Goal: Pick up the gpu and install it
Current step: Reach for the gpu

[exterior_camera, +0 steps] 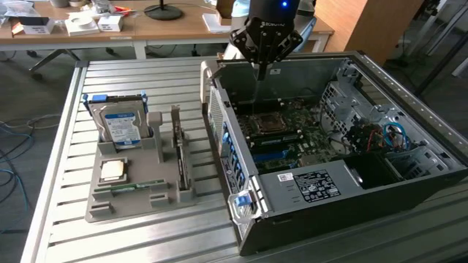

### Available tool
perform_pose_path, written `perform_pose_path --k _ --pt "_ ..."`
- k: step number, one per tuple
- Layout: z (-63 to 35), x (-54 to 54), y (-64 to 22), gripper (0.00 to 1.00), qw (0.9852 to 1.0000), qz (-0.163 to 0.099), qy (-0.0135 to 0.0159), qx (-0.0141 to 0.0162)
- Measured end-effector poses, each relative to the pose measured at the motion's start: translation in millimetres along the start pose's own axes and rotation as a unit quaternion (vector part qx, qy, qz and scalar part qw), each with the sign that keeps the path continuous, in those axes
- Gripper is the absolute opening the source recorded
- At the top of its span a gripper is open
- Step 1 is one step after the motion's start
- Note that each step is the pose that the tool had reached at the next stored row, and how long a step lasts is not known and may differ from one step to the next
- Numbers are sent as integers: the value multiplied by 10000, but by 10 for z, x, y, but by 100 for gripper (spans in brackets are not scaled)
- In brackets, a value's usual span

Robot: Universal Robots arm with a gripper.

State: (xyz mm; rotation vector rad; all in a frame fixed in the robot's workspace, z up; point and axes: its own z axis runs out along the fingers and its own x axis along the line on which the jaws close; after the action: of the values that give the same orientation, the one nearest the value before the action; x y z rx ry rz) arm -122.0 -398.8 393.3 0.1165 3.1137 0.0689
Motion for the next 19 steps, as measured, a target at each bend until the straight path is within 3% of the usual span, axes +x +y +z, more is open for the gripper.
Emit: perform_pose_path --k 5,19 --pt "-1 73 -6 11 10000 0 0 0" --pt "1 405 -30 11 10000 0 0 0"
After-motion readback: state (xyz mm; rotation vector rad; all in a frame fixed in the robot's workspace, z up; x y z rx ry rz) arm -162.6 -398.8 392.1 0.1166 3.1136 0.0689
